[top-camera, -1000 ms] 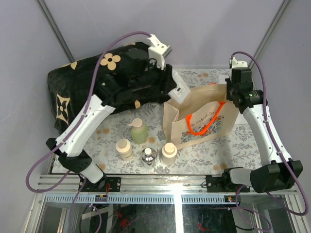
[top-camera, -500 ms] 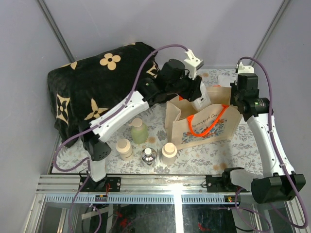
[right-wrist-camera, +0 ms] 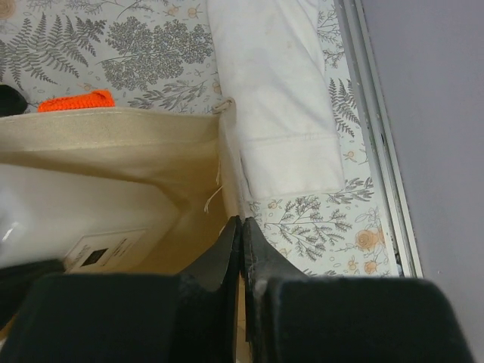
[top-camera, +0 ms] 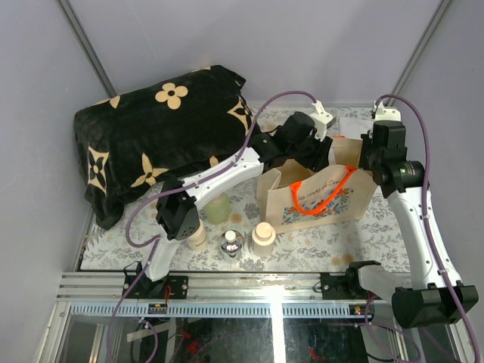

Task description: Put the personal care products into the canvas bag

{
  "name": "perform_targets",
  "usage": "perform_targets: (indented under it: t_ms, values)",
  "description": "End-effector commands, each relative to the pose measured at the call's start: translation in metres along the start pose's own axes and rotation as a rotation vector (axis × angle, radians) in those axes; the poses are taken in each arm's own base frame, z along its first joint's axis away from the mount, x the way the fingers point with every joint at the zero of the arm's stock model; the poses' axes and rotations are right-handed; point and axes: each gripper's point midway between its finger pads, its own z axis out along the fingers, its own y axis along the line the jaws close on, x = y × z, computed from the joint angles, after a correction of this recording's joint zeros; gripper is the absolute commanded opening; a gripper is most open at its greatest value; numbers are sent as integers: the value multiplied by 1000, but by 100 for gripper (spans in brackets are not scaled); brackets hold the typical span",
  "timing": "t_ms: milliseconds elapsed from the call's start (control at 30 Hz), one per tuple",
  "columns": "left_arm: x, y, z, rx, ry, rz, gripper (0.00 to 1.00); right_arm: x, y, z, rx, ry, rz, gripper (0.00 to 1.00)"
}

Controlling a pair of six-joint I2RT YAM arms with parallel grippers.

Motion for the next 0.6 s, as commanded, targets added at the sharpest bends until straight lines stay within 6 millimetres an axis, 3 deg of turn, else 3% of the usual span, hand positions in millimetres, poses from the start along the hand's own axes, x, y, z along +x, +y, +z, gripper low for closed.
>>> perform_targets:
  t_ms: [0, 300, 567]
  values:
    - [-98, -41, -16, 118, -333, 23, 0, 3, -2, -10, -2, -24, 51, 0]
    - [-94, -45, 16, 110, -345, -1, 0, 19, 0, -10, -13, -33, 88, 0]
    - [-68, -56, 45, 116, -296, -7, 0, 27, 1, -5, -16, -18, 85, 0]
